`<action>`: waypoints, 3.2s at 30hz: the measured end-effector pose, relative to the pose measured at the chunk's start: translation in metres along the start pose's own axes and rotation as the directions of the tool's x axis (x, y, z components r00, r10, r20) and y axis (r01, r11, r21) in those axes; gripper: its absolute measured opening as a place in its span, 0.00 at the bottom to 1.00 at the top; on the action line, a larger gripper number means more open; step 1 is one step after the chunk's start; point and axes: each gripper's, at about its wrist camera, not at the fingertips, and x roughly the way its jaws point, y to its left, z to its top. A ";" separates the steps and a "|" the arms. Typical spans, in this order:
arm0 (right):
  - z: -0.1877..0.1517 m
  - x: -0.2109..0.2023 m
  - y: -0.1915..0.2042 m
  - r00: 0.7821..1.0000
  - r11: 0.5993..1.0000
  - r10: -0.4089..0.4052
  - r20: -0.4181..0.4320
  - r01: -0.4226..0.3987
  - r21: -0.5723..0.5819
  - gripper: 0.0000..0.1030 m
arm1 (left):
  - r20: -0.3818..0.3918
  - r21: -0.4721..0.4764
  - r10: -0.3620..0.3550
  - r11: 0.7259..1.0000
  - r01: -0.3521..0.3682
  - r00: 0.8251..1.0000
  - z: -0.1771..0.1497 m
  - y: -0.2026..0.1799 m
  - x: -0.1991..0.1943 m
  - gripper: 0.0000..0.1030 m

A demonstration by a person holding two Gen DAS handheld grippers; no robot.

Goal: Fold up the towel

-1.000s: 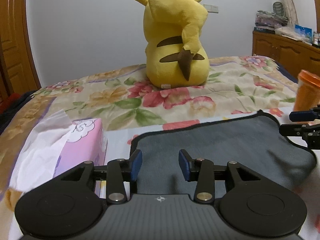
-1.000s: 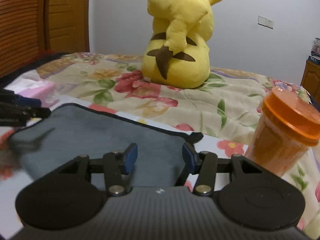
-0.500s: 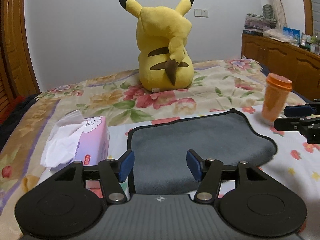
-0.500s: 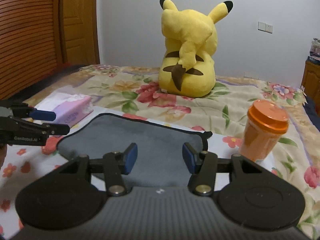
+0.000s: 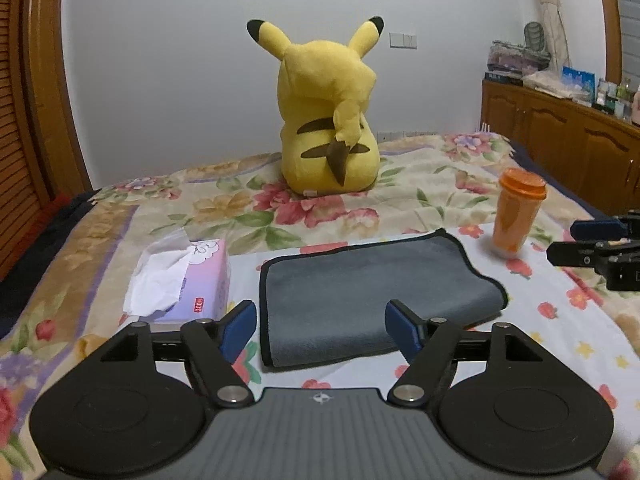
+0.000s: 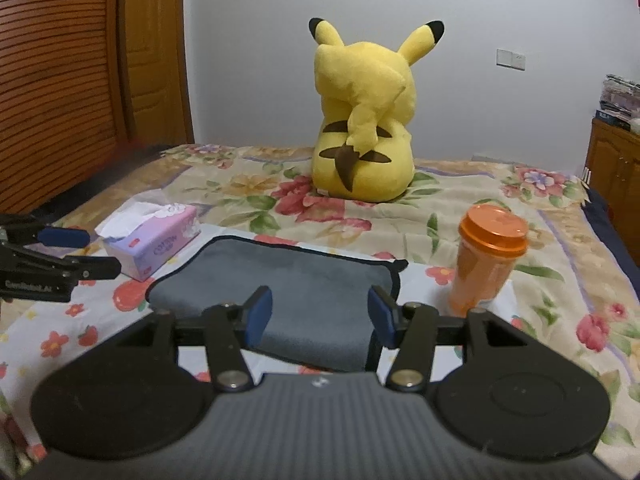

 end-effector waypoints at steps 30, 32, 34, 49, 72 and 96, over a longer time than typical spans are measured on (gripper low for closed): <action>0.007 -0.111 0.010 0.995 0.999 -0.043 0.087 0.041 0.021 1.00 | 0.086 0.002 0.015 1.000 -0.015 0.996 0.027 -0.049 -0.132 1.00; 0.008 -0.116 0.010 0.995 0.999 -0.043 0.093 0.041 0.024 1.00 | 0.084 -0.002 0.028 1.000 -0.028 0.996 0.028 -0.050 -0.138 1.00; 0.010 -0.123 0.012 0.994 0.999 -0.043 0.100 0.040 0.024 1.00 | 0.080 -0.003 0.031 1.000 -0.031 0.996 0.028 -0.051 -0.144 1.00; -0.001 -0.160 0.018 0.988 0.998 -0.050 0.146 0.045 0.040 1.00 | 0.096 -0.021 0.010 1.000 -0.008 0.995 0.009 -0.069 -0.184 1.00; -0.049 -0.158 0.031 0.996 0.998 -0.040 0.077 0.036 0.051 1.00 | -0.001 -0.053 0.001 0.999 -0.001 1.000 -0.053 -0.074 -0.168 1.00; -0.091 -0.125 0.042 0.999 0.996 -0.048 -0.008 0.048 0.079 1.00 | -0.057 -0.108 0.024 0.994 -0.030 0.998 -0.100 -0.068 -0.137 1.00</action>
